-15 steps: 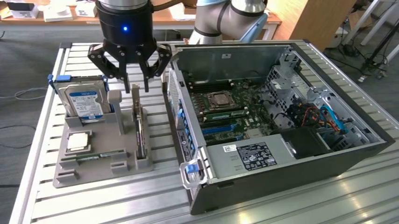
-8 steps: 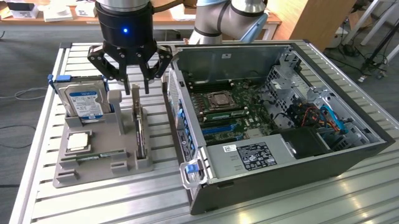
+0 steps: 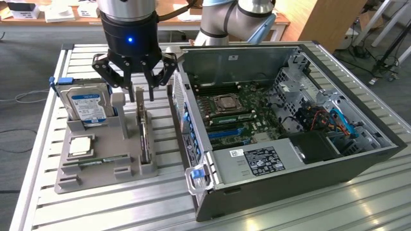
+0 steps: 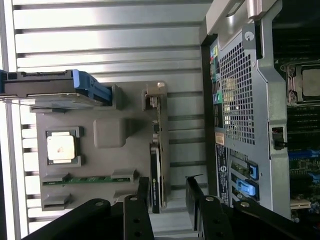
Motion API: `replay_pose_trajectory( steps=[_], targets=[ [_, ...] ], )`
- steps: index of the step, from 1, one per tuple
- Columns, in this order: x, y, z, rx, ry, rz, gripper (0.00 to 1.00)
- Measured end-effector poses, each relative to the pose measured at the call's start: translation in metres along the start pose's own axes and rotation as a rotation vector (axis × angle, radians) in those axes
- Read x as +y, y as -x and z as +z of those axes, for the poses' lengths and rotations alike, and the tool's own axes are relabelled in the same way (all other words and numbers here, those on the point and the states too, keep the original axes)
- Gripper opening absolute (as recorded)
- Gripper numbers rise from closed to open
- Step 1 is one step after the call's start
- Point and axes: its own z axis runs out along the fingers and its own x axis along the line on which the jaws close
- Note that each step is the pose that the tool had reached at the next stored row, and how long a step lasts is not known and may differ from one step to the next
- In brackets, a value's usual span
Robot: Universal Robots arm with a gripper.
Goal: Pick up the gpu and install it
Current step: 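Pick up the gpu and move the gpu toward the slot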
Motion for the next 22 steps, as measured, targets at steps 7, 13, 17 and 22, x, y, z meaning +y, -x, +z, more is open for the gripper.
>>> replay_pose_trajectory(
  steps=[7, 13, 17, 22],
  targets=[
    [-0.0007, 0.000, 0.0126, 0.0000, 0.0001, 0.000, 0.43],
    [-0.0012, 0.000, 0.0236, -0.0001, 0.0001, 0.000, 0.43],
    [-0.0016, -0.001, 0.0309, 0.0000, 0.0001, 0.000, 0.43],
    [-0.0019, -0.001, 0.0365, 0.0002, -0.0001, 0.000, 0.43]
  ],
)
